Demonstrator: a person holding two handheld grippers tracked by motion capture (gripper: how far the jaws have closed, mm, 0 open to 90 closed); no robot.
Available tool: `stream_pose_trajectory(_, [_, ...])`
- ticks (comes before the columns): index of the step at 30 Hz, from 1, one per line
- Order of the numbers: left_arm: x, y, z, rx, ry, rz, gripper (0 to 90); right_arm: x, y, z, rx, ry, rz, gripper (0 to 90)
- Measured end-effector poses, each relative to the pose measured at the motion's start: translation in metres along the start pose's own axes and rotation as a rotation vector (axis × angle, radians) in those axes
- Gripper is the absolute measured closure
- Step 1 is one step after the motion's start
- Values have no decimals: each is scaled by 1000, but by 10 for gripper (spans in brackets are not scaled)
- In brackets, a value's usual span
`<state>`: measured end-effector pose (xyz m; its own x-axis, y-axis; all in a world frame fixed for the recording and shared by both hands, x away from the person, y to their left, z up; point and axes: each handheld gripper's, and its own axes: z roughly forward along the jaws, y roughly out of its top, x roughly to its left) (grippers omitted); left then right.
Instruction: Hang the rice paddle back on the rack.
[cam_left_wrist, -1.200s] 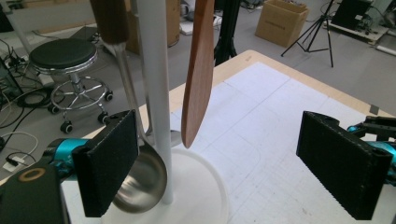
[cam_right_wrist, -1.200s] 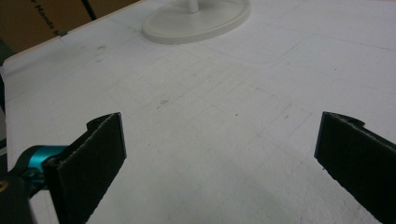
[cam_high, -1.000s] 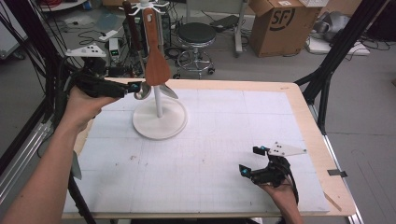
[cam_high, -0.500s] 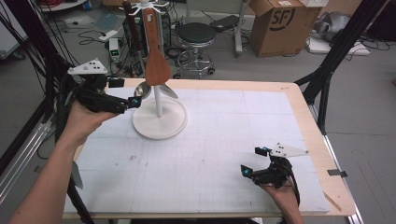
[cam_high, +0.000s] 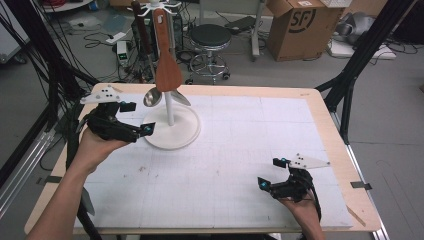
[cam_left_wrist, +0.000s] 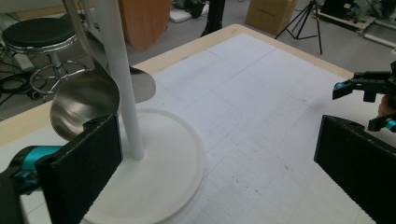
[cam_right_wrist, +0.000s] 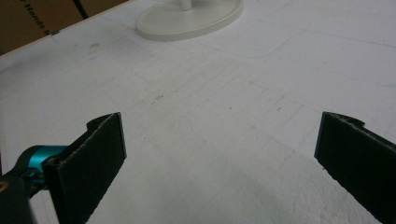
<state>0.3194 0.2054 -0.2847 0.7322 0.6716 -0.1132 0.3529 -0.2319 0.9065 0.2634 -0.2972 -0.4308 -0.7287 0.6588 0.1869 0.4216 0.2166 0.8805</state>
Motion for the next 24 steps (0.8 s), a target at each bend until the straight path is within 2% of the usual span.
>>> stream_pose_trajectory(24, [-9, -48, -3, 6, 4, -6, 17, 1, 1, -2, -14, -6, 3, 11])
